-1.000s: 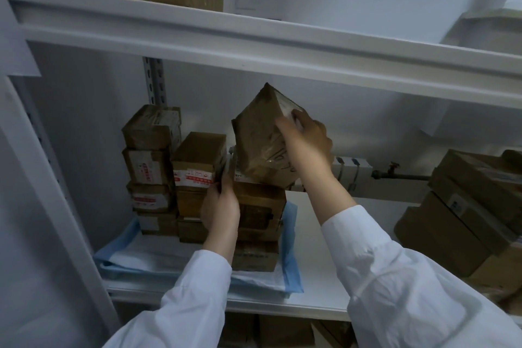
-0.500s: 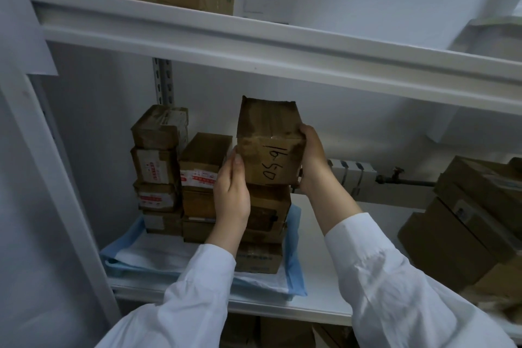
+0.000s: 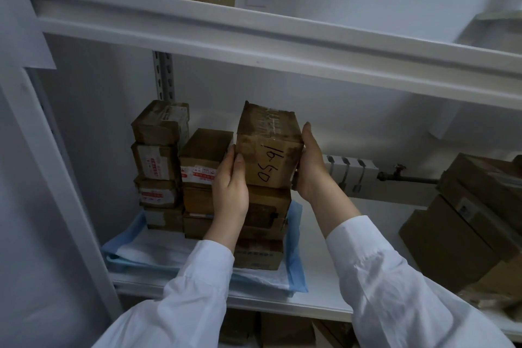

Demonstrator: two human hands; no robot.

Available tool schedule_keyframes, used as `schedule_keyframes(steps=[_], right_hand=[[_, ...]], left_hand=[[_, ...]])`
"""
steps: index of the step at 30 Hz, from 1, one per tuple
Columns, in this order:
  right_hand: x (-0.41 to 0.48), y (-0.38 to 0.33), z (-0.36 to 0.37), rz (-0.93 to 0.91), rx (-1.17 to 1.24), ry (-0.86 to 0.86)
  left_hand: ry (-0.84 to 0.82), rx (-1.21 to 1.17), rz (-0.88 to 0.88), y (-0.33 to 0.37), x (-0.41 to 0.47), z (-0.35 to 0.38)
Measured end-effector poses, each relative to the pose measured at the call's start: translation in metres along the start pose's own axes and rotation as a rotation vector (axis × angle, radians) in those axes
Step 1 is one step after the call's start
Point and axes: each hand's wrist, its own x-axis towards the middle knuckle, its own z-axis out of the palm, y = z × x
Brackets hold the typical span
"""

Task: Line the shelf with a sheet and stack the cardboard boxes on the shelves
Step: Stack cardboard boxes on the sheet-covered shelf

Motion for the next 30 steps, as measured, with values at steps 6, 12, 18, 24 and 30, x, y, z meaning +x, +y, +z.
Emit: schedule_keyframes(steps=[6,12,18,24,30], right_hand=[[0.009,0.012,-0.008,0.031,-0.018,0.034],[0.014,0.019,-0.017,0.064,-0.032,0.062],[0.021,0.03,-0.018,0.166,-0.063,0.058],[0.025,0.045,-0.025,0.154,-0.221,0.115],[0.02,0.057,-0.032,0.374,-0.238,0.111]], left_hand=[[0.022,-0.043,0.012,-0.004,-0.001,0.0],[0.086,-0.055,0.011,-0.01,0.0,-0.001],[0.03,0.02,-0.039,-0.022,-0.003,0.002],[0.004,0.037,-0.101,-0.023,-0.002,0.001],[-0.048,-0.016,-0.292,-0.034,-0.005,-0.001]])
